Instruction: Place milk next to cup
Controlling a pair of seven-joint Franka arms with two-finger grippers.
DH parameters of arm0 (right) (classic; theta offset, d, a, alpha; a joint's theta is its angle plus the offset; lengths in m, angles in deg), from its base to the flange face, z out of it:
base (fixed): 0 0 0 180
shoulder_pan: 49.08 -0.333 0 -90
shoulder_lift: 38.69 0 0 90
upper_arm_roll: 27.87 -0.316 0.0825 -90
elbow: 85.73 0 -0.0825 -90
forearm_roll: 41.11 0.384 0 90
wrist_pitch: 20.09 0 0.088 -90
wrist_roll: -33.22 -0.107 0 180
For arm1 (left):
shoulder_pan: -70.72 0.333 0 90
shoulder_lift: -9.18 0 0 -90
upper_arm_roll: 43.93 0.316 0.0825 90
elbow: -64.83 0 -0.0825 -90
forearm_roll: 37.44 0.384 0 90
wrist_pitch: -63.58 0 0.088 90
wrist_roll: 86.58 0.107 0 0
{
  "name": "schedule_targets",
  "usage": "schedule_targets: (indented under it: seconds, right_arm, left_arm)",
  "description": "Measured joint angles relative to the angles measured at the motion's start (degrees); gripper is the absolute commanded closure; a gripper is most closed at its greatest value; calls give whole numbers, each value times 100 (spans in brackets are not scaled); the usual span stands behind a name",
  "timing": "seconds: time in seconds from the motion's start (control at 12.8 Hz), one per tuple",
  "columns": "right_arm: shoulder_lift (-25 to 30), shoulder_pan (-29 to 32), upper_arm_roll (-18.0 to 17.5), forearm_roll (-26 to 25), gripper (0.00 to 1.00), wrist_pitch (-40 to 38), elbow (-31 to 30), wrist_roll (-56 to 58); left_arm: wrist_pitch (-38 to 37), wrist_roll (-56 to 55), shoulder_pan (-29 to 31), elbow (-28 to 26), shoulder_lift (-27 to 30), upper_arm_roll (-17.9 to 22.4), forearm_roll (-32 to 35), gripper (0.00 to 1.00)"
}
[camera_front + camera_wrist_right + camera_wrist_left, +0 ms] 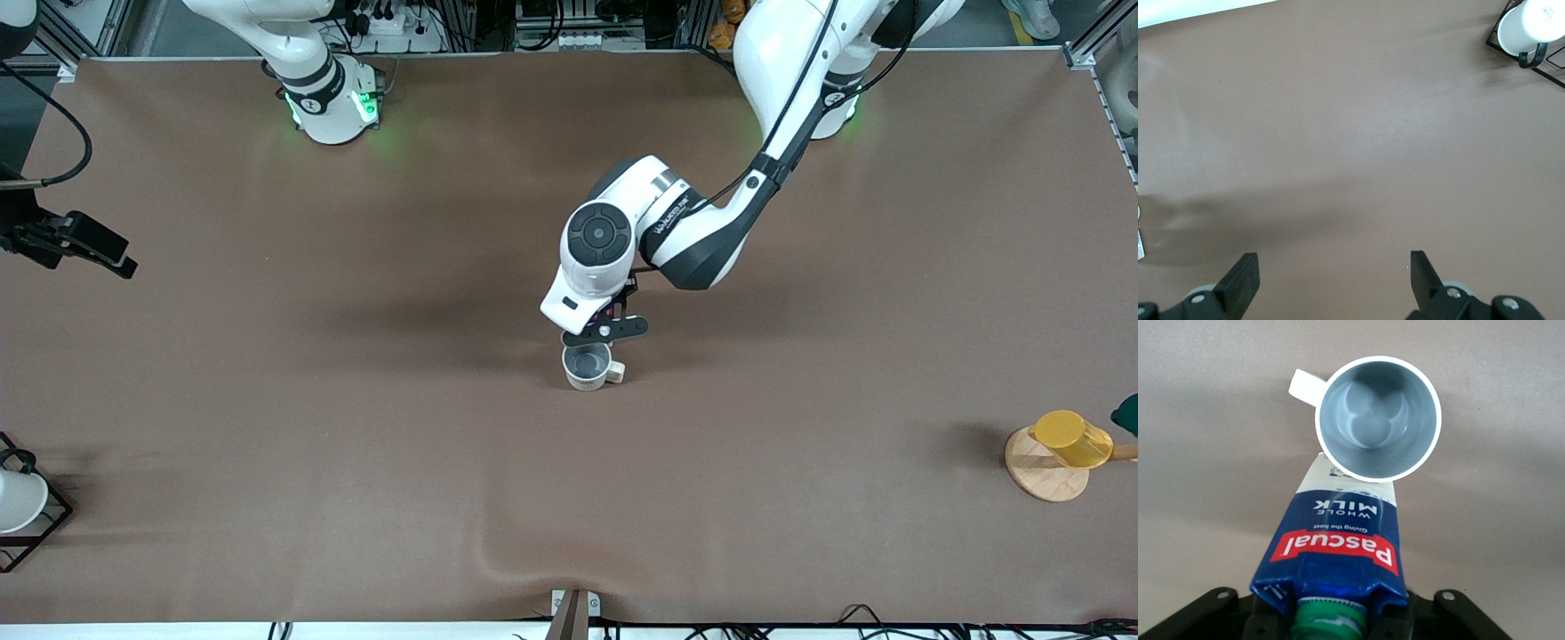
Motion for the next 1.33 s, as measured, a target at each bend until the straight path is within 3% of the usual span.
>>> schedule_targets:
  seconds: [0.47,0.86,1.01,1.33]
  right_arm:
    - [0,0,-1,-4,0,1,20,0]
    - [0,-3,-8,-9,0,-3,34,0]
    - [0,-3,-10,-12,0,-6,35,0]
    - [-1,-3,-12,-15,0,-9,38,0]
  left_arm:
    - [58,0,-9,131,57,-8,0,0]
    - [-609,0,91,247,955,71,36,0]
    - [-922,186,550,258,1426,144,75,0]
    - [-1536,1778,1890,246,1997,154,77,0]
